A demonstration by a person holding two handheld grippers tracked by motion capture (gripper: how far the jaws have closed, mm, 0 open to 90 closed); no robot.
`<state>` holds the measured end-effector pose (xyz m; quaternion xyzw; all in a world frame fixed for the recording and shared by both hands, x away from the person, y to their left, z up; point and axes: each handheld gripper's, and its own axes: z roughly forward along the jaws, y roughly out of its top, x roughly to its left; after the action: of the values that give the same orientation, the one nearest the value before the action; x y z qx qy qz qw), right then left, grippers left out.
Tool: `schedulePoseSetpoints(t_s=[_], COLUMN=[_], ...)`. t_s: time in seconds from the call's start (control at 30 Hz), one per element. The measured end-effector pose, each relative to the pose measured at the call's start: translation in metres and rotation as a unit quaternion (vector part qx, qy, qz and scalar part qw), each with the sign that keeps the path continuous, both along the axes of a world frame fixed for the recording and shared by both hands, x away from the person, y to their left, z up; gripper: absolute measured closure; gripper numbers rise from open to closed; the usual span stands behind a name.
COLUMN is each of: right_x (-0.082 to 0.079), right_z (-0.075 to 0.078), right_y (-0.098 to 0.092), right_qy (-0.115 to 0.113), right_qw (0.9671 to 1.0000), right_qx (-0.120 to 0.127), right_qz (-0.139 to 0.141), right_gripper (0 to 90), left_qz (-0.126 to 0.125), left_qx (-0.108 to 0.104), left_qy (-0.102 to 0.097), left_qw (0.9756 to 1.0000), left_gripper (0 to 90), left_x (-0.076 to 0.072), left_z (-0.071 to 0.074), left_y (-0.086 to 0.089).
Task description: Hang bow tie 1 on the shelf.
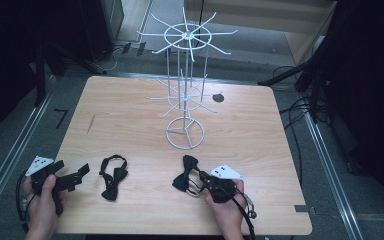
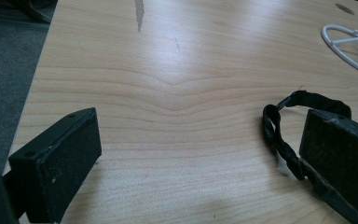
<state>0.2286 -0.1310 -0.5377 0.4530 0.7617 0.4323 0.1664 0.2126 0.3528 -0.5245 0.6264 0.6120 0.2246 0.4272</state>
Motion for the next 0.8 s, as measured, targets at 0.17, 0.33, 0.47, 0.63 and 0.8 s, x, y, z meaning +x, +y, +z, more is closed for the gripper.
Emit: schedulePoseSetpoints(t_s=[0.17, 0.33, 0.47, 0.63, 0.8], right_x=[-0.004, -0.009, -0.011, -0.012, -0.012], right_z=[0.015, 0.025, 0.033, 0.048, 0.056], right_y=[-0.004, -0.006, -0.008, -0.012, -0.012], right_qy=[-0.041, -0.066, -0.083, -0.104, -0.117], right_qw=[0.9992, 0.9978, 0.9965, 0.9945, 0.9930], right_qx=[-0.003, 0.006, 0.009, 0.014, 0.014], right_qz=[0.000, 0.003, 0.007, 0.008, 0.010], right_gripper=[89.5, 89.5, 89.4, 89.4, 89.4], left_qz=[0.000, 0.000, -0.001, -0.002, -0.004], left_qx=[0.000, 0.000, -0.001, -0.001, 0.000], left_qy=[0.000, 0.001, 0.001, 0.000, 0.001], left_qw=[1.0000, 1.0000, 1.0000, 1.0000, 1.0000], left_gripper=[0.0, 0.0, 0.0, 0.0, 0.0], left_x=[0.000, 0.000, 0.000, 0.000, -0.001], left_z=[0.000, 0.000, 0.000, 0.000, 0.000], left_y=[0.000, 0.000, 0.000, 0.000, 0.000])
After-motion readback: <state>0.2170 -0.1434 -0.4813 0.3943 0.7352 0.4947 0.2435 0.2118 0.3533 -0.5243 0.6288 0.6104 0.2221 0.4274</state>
